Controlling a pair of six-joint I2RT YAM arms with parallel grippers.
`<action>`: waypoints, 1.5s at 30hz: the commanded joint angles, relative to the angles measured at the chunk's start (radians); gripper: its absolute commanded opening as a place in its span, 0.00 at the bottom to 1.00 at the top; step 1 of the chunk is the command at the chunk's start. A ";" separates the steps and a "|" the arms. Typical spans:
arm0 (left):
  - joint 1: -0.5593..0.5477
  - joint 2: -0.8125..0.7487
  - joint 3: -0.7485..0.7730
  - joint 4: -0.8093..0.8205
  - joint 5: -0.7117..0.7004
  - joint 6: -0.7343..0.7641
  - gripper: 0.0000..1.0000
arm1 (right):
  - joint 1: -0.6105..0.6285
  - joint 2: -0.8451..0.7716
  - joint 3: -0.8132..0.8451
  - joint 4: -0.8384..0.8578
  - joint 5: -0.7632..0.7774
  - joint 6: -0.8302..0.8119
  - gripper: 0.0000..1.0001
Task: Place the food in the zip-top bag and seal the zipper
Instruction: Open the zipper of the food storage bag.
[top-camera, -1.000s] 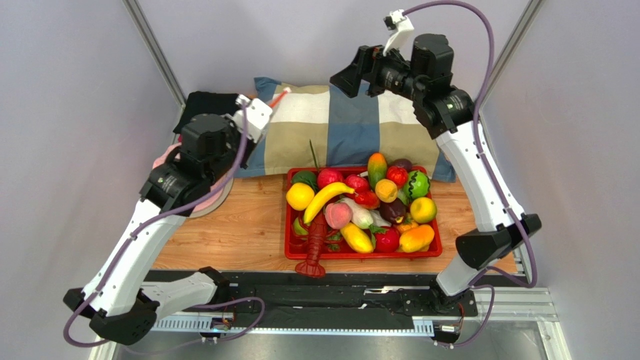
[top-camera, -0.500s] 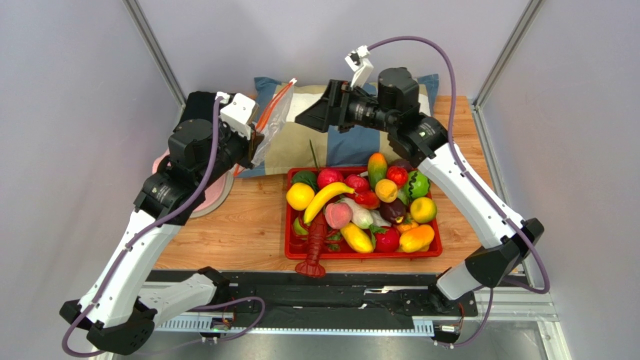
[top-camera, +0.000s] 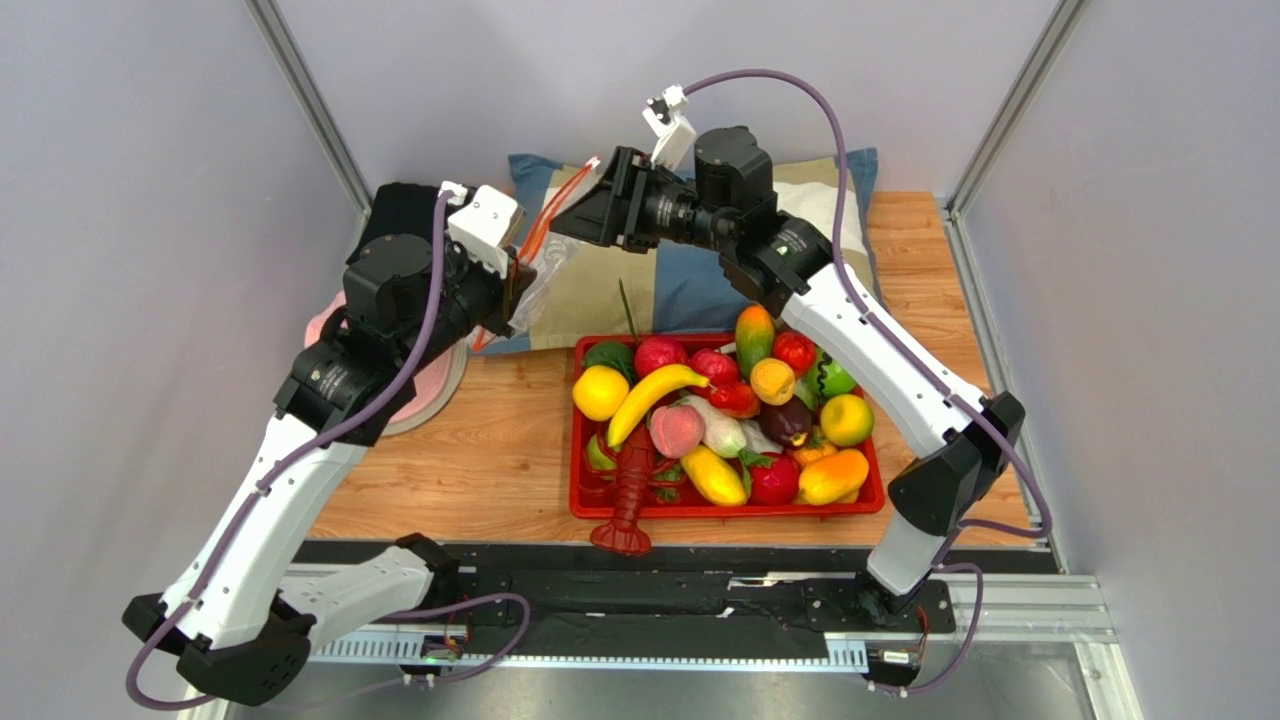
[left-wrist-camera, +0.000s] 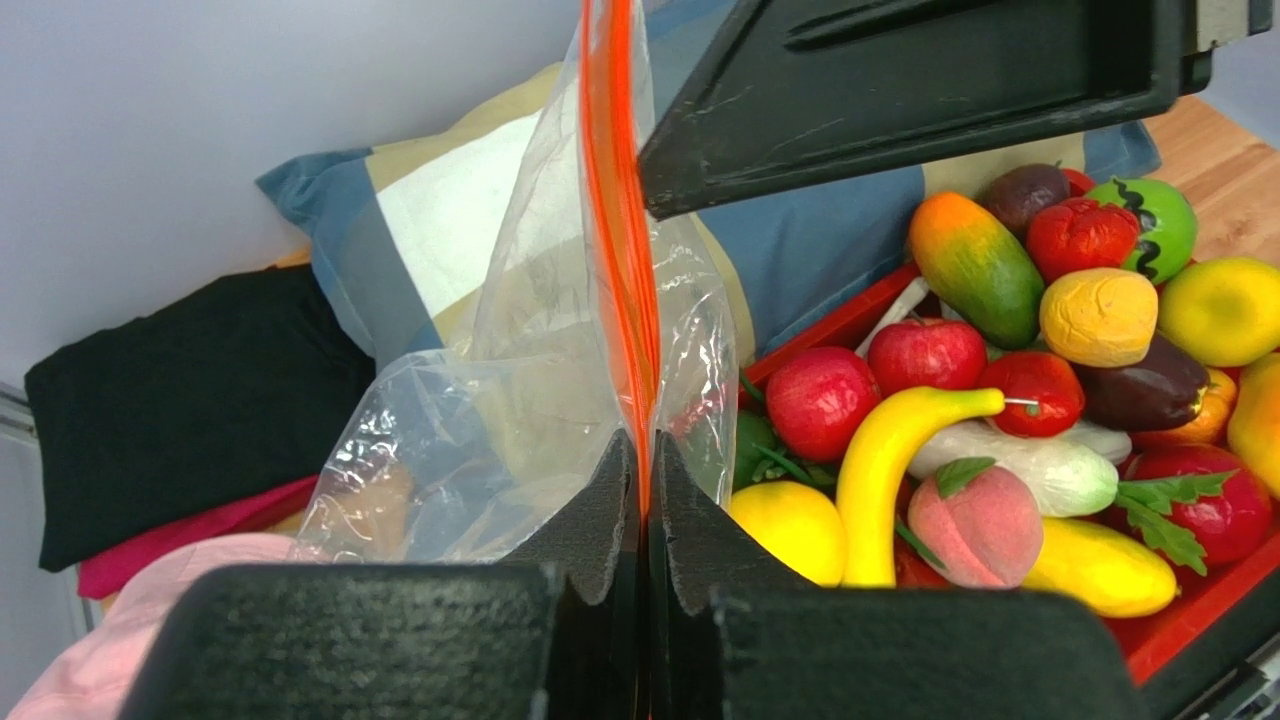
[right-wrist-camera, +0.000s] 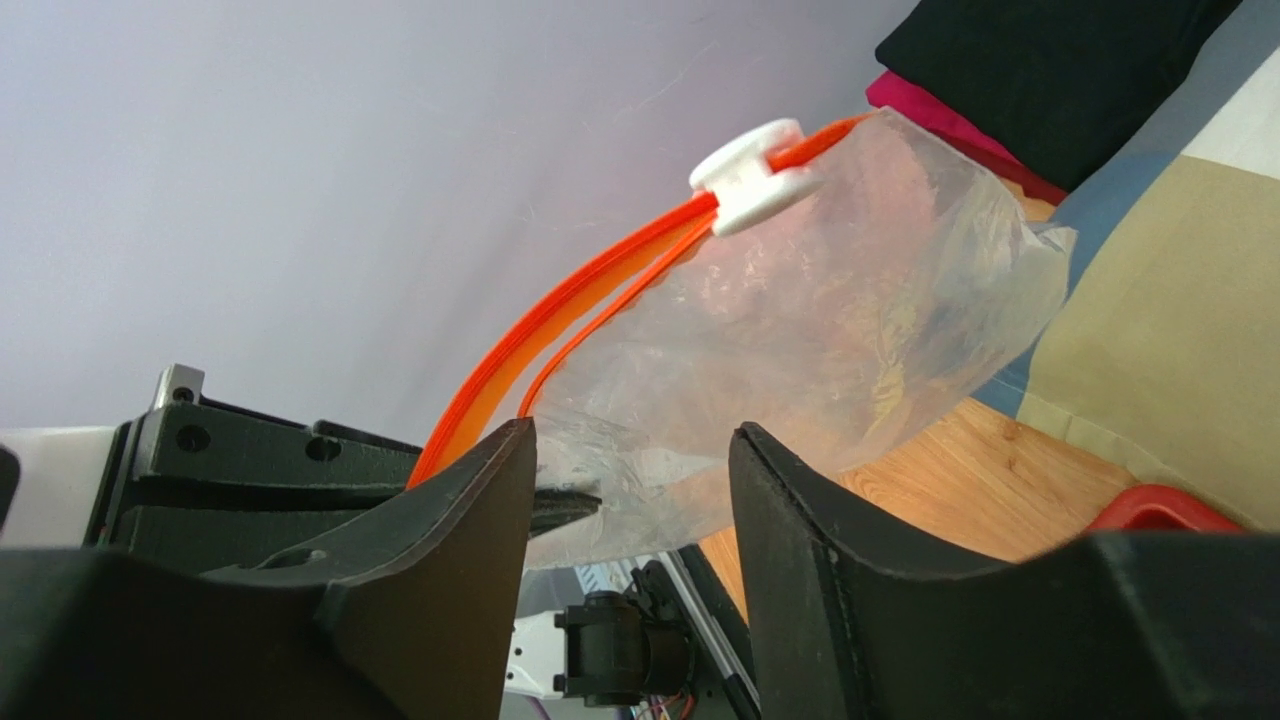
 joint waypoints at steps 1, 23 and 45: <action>0.004 0.000 -0.009 0.034 0.021 0.016 0.00 | 0.017 0.026 0.083 0.058 0.011 0.031 0.52; -0.019 0.003 -0.041 0.032 -0.019 0.123 0.00 | 0.064 0.084 0.100 0.017 0.030 0.033 0.55; 0.010 -0.037 -0.074 0.051 -0.013 0.050 0.00 | 0.050 0.015 -0.018 0.064 -0.053 0.008 0.61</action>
